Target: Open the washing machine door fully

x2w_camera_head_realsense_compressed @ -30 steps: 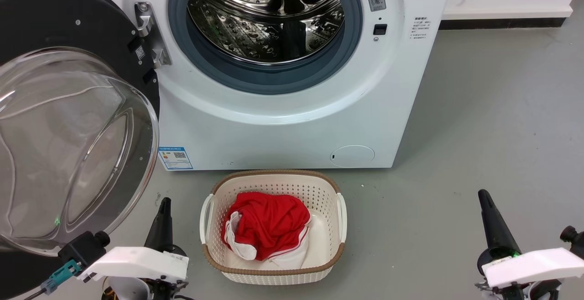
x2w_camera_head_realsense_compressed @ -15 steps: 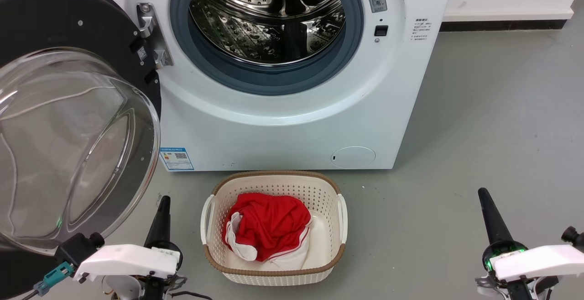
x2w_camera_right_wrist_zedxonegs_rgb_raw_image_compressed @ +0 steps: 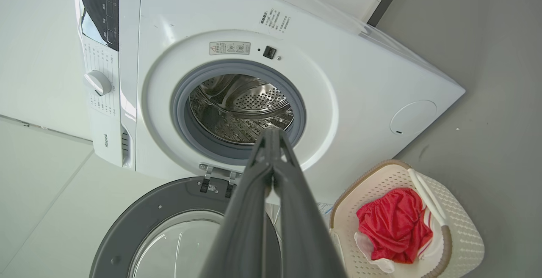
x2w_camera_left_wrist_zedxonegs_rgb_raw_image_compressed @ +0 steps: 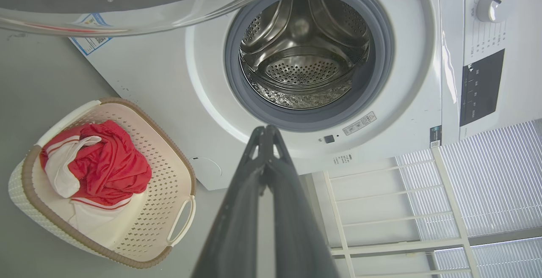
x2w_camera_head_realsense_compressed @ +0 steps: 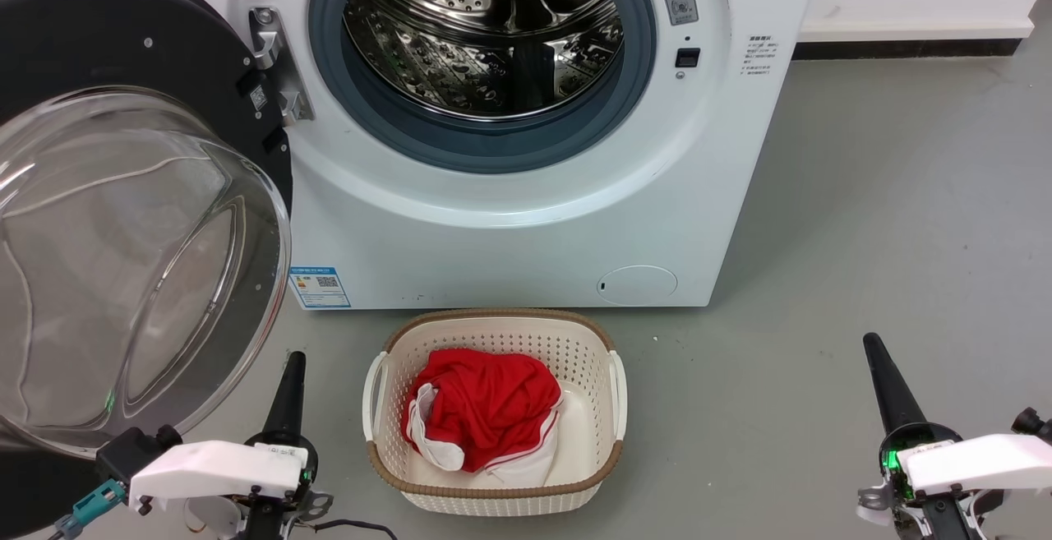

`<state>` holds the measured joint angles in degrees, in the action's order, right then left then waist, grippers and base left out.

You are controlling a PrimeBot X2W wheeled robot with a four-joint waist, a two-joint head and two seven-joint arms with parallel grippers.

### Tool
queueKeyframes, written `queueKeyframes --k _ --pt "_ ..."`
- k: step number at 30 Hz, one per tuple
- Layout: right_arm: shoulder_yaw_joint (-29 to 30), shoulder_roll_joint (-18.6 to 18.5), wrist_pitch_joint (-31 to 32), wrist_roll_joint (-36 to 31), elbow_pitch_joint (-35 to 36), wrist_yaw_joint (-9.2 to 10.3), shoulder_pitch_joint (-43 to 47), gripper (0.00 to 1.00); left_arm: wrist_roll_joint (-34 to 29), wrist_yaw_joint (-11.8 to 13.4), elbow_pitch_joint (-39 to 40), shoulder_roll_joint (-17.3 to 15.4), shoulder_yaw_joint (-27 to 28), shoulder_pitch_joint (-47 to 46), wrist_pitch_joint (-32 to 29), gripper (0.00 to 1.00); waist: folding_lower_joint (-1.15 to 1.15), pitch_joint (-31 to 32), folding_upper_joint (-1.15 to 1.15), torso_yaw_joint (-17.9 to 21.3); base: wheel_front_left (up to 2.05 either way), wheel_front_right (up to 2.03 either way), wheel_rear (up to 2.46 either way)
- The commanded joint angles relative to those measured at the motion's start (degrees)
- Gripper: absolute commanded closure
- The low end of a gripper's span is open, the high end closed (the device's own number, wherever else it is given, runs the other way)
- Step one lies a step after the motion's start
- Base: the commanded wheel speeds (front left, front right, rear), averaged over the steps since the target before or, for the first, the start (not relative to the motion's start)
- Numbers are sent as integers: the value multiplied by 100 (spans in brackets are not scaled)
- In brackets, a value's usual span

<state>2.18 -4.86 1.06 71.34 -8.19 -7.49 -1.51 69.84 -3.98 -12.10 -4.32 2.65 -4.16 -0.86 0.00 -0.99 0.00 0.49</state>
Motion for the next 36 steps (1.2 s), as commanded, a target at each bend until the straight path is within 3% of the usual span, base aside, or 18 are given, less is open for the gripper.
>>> queueKeyframes --k 1,36 --pt "20 -27 26 181 -18 -1 -146 100 162 -50 16 20 54 -145 -41 100 0 3 0 -2 0 0 0" --pt "154 15 280 1798 -444 0 -403 100 1747 -291 -154 117 319 -225 -454 100 0 58 0 -35 0 0 0"
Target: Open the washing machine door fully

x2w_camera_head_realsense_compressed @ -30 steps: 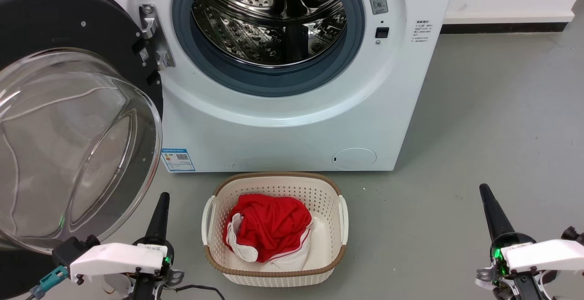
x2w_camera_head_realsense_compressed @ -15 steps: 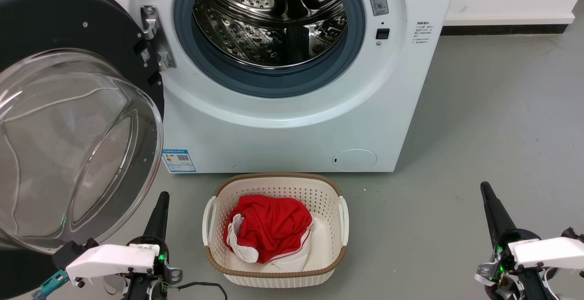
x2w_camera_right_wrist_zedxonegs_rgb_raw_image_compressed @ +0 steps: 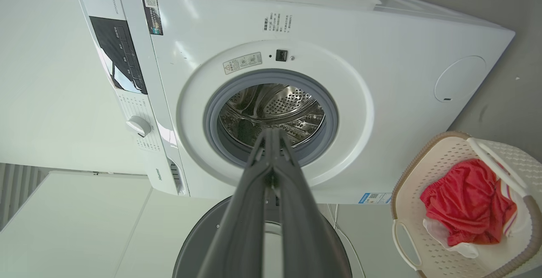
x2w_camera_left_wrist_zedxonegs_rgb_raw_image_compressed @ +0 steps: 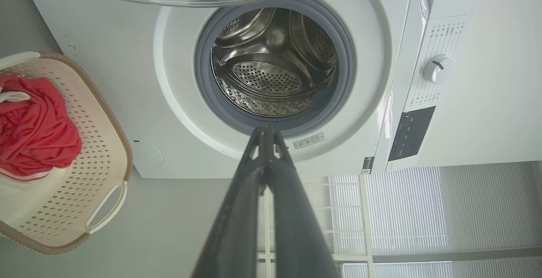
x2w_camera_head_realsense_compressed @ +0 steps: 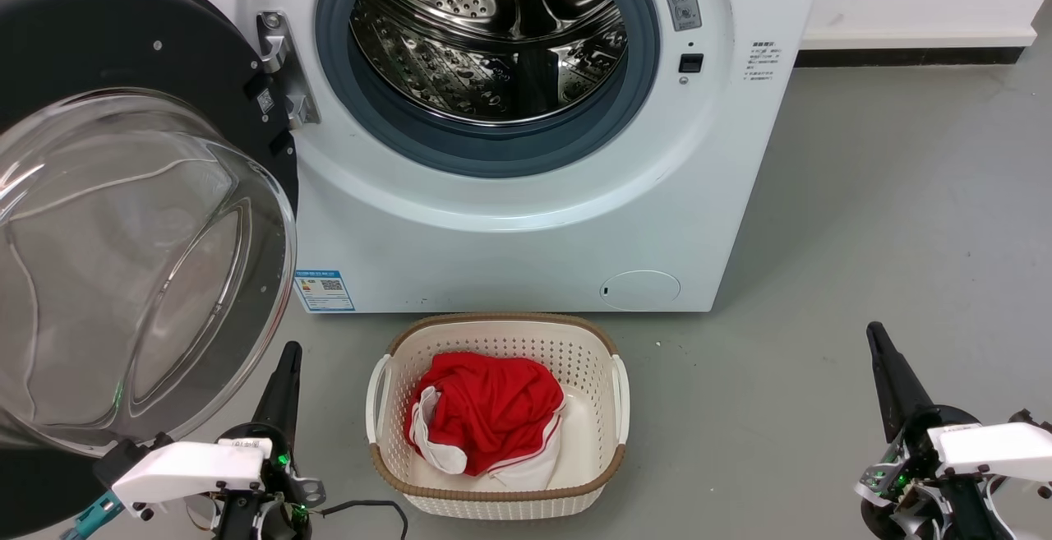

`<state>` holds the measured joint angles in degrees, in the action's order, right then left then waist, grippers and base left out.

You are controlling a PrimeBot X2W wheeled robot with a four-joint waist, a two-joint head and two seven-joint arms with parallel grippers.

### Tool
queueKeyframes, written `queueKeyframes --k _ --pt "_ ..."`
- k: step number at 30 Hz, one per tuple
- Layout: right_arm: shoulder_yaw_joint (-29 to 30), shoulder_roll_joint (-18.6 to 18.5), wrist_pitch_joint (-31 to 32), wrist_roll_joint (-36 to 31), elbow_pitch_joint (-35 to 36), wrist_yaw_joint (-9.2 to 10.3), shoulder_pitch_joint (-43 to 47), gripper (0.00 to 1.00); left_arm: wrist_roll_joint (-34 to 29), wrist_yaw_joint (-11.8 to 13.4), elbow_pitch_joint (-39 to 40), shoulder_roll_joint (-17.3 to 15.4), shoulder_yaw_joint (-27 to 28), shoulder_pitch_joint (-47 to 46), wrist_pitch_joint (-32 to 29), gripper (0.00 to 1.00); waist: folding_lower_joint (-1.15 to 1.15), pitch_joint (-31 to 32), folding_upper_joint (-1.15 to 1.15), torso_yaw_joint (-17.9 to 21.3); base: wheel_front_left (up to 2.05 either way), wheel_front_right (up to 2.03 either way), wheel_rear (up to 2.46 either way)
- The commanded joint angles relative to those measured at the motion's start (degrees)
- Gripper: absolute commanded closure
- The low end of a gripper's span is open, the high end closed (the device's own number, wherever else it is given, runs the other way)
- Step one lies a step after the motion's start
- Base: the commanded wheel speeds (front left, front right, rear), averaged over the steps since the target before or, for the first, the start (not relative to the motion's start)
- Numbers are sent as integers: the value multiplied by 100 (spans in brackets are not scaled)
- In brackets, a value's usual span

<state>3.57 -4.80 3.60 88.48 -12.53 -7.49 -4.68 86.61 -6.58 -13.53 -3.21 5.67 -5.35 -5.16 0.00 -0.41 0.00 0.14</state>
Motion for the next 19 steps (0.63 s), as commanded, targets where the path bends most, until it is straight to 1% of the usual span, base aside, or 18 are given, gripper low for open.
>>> queueKeyframes --k 1,14,19 --pt "20 11 33 124 -23 0 -93 100 109 -41 -14 8 24 -106 -34 100 0 2 0 -1 0 0 0" --pt "69 31 115 617 -160 0 -173 100 601 -114 -65 43 115 -116 -170 100 0 23 0 -14 0 0 0" --pt "81 42 128 569 -154 0 -173 100 576 -107 -61 41 111 -110 -163 100 0 23 0 -14 0 0 0"
